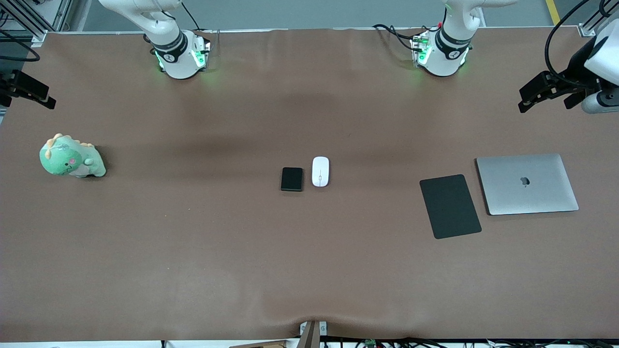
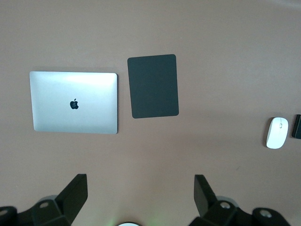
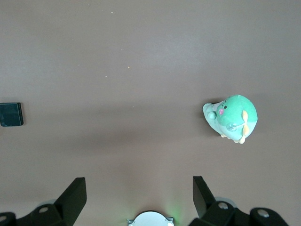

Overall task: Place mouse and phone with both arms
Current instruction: 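Move the left gripper toward the white mouse in the table's middle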

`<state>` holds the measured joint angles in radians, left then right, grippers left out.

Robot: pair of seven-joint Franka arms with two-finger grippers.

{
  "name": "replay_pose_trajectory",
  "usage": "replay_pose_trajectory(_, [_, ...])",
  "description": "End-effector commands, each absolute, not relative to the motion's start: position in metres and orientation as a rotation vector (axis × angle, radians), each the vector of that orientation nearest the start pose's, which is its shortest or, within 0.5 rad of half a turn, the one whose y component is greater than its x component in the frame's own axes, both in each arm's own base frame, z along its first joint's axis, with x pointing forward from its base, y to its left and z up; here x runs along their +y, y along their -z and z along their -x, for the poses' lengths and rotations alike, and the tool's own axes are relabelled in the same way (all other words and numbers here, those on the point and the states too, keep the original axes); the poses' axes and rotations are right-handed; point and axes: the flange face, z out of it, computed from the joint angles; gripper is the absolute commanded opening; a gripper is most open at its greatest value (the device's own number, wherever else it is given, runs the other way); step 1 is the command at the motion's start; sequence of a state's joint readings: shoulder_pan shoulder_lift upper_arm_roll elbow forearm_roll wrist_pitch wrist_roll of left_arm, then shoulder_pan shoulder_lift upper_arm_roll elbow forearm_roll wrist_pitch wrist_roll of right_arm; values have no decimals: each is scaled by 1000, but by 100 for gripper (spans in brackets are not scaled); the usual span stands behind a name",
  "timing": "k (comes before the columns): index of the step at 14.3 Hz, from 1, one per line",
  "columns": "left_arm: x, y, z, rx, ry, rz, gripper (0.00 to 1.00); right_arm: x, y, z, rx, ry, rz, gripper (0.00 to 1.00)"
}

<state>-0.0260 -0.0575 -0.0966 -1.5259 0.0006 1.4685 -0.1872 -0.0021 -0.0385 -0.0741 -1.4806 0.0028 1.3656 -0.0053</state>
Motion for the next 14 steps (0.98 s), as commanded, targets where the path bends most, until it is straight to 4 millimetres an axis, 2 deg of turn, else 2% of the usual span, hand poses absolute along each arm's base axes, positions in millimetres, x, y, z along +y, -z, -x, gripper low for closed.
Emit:
replay_pose_trajectory(1, [-68, -672, -525, -73, 20, 3115, 100, -39, -671, -517, 96, -125, 3131, 100])
replay_pose_trajectory(4, [-70, -667, -528, -64, 7, 3113, 100, -38, -671, -517, 93, -125, 3131, 100])
replay_pose_trajectory(6, [-68, -661, -539, -68, -6, 3117, 100, -40, -671, -517, 98, -125, 3130, 100])
replay_pose_trajectory(9, [-78, -658, -546, -59, -8, 3117, 100, -42, -670, -518, 105, -125, 3128, 100])
replay_pose_trajectory(11, [-101, -652, -545, -19, -29, 3125, 100, -44, -671, -518, 109, -120, 3128, 100])
replay_pose_trajectory(12, [-113, -640, -549, -16, -62, 3124, 100, -44, -670, -518, 109, -122, 3128, 100])
replay_pose_trajectory(13, [-139, -624, -552, 38, -104, 3120, 100, -44, -670, -518, 109, -122, 3128, 100])
replay_pose_trajectory(14, [-162, -600, -559, 95, -167, 3107, 100, -44, -670, -518, 109, -122, 3128, 100])
